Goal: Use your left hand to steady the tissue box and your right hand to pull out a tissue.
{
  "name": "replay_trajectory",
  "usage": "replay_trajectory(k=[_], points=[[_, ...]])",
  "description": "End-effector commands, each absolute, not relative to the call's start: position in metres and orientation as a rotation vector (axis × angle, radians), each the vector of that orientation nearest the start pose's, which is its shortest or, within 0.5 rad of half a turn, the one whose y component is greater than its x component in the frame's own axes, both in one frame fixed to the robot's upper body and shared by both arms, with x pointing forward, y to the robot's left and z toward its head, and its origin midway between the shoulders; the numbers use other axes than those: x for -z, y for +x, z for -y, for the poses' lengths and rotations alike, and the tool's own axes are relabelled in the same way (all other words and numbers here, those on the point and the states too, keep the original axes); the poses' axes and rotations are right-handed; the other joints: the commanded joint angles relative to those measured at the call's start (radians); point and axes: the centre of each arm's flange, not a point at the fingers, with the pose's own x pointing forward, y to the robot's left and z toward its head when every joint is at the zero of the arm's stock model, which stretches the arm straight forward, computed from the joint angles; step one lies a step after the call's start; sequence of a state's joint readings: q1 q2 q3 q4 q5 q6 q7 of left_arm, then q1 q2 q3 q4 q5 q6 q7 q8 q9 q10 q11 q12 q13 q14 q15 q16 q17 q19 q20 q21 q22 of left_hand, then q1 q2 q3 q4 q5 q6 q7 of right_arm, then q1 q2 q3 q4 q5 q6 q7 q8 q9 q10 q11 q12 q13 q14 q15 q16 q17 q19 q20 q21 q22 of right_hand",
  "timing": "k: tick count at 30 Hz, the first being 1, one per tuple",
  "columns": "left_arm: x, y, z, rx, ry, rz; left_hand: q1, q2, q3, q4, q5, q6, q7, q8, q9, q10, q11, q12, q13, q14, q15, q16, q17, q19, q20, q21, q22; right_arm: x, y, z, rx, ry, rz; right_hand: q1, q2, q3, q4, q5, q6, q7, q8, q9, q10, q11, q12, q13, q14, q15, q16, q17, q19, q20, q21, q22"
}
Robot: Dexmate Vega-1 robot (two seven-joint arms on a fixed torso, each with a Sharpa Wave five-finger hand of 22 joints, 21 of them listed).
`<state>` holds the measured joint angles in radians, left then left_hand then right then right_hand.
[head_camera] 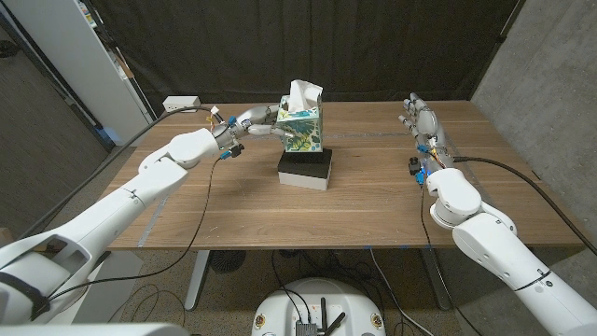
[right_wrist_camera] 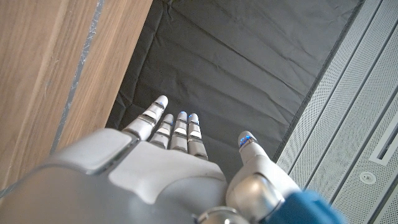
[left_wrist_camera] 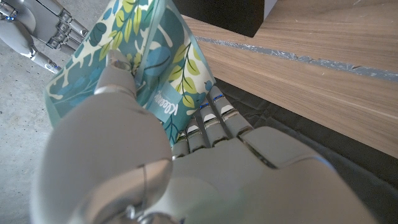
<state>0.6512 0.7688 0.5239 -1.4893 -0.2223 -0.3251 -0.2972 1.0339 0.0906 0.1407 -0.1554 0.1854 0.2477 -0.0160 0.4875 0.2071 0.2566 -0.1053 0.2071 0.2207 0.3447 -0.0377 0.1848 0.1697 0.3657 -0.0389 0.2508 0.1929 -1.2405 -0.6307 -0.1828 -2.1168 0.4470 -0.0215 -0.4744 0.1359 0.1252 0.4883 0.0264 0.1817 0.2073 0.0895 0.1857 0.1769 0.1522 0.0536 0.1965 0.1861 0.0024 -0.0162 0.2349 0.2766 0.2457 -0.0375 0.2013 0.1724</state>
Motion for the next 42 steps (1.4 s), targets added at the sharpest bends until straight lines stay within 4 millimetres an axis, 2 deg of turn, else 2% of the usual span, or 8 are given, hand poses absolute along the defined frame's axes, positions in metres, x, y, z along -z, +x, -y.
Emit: replay_trajectory(k=[1,25,42], points=[[-0.072,0.6,-0.237,0.522,0.81,0.766,0.002,0.008,0.004,-0.001,0.005,0.0,0.0,-0.007,0.006,-0.006,-0.002,0.0,0.005,-0.006,-0.1,0.0,0.003,-0.005,-0.008,-0.003,0.005,-0.027,0.47,0.262,0.078,-0.024,0.72,0.004,0.059,0.001,0.007,0.004,0.01,0.006,0.005,0.001,0.005,0.003,0.001,0.002,-0.001,0.002,0.001,0.005,0.001,0.003,0.002,0.002],[-0.069,0.594,-0.233,0.524,0.816,0.768,0.0,0.008,0.007,-0.001,0.005,-0.002,-0.001,-0.01,0.006,-0.007,-0.003,0.0,0.005,-0.006,-0.102,0.0,0.003,-0.009,-0.008,-0.005,0.005,-0.052,0.449,0.261,0.008,-0.065,0.708,0.004,0.057,0.005,0.012,0.004,0.008,0.01,0.003,0.001,-0.001,0.007,-0.002,0.003,-0.007,0.004,0.001,0.008,-0.001,0.002,0.0,0.002],[-0.069,0.587,-0.231,0.514,0.822,0.773,-0.001,0.008,0.009,-0.001,0.005,0.002,0.0,-0.01,0.006,-0.006,-0.004,0.001,0.006,-0.006,-0.104,0.0,0.003,-0.009,-0.008,-0.005,0.005,-0.056,0.446,0.264,0.005,-0.094,0.714,0.004,0.055,0.006,0.015,0.003,0.008,0.011,0.003,0.001,0.001,0.005,-0.001,0.003,-0.007,0.004,0.002,0.01,-0.002,0.003,-0.001,0.002]])
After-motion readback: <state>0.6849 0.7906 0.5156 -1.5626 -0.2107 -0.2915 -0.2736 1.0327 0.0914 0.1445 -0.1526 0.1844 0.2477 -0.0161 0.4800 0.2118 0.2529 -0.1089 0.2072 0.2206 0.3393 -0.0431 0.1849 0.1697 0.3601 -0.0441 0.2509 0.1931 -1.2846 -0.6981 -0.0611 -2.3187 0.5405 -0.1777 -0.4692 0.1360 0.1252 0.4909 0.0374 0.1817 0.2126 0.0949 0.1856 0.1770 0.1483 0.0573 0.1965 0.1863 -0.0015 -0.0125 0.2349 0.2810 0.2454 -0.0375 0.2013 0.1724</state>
